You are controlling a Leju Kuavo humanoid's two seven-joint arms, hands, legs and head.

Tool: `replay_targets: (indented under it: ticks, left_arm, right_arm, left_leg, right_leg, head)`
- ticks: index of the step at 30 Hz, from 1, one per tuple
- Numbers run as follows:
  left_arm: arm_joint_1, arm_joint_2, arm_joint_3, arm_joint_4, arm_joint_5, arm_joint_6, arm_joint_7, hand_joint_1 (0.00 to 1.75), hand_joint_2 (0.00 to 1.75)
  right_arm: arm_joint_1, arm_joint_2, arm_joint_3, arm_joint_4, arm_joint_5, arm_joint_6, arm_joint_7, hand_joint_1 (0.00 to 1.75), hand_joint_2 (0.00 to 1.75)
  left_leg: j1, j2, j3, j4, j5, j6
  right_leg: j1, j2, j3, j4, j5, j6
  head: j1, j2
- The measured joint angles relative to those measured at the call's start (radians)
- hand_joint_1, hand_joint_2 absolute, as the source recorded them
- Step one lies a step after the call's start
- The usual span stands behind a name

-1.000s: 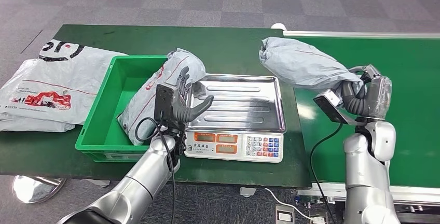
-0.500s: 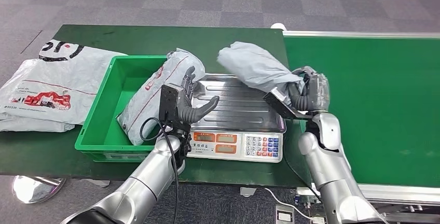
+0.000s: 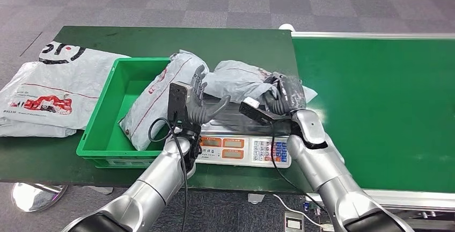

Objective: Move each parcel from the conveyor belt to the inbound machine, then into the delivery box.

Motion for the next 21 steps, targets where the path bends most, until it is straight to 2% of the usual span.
replay_targets:
  ticks: [7,14,15,18,19,21]
  left_arm:
    - [-0.014,-0.003,-0.003,0.002,0.034,0.021,-0.018,0.00,1.75]
    - [-0.015,-0.003,-0.011,0.001,0.035,0.026,-0.021,0.00,1.75]
    - [-0.015,-0.003,-0.012,0.001,0.035,0.026,-0.021,0.00,1.75]
    - [-0.016,-0.003,-0.016,0.001,0.036,0.027,-0.022,0.00,1.75]
    - [-0.016,-0.003,-0.016,0.001,0.036,0.027,-0.022,0.00,1.75]
    - [-0.017,-0.003,-0.017,0.001,0.036,0.029,-0.024,0.00,1.75]
  right_arm:
    - [-0.011,0.036,0.084,0.000,0.009,0.129,-0.036,1.75,1.75]
    - [-0.014,0.042,0.119,0.000,0.012,0.143,-0.040,1.75,1.75]
    - [-0.015,0.042,0.122,0.000,0.011,0.143,-0.040,1.50,1.75]
    - [-0.016,0.042,0.128,0.000,0.012,0.144,-0.041,0.19,1.75]
    - [-0.017,0.042,0.128,0.000,0.012,0.144,-0.042,0.00,1.75]
    - [-0.018,0.042,0.131,0.000,0.011,0.143,-0.046,0.00,1.75]
  left_leg:
    - [0.001,0.000,0.000,0.000,0.000,0.000]
    - [0.000,0.000,0.000,0.000,0.000,0.000]
    - [0.000,0.000,0.000,0.000,0.000,0.000]
    - [0.000,0.000,0.000,0.000,0.000,0.000]
    - [0.000,0.000,0.000,0.000,0.000,0.000]
    - [0.001,0.000,0.000,0.000,0.000,0.000]
  right_leg:
    - [0.000,0.001,0.000,0.000,0.000,0.000]
    - [0.000,0.001,0.000,0.000,0.000,0.000]
    - [0.000,0.001,0.000,0.000,0.000,0.000]
    - [0.000,0.001,0.000,0.000,0.000,0.000]
    - [0.000,0.001,0.000,0.000,0.000,0.000]
    - [0.000,0.001,0.000,0.000,0.000,0.000]
  head:
    - [0.000,0.000]
    - [0.000,0.000]
    - [0.000,0.000]
    - [0.000,0.000]
    - [0.000,0.000]
    - [0.000,0.000]
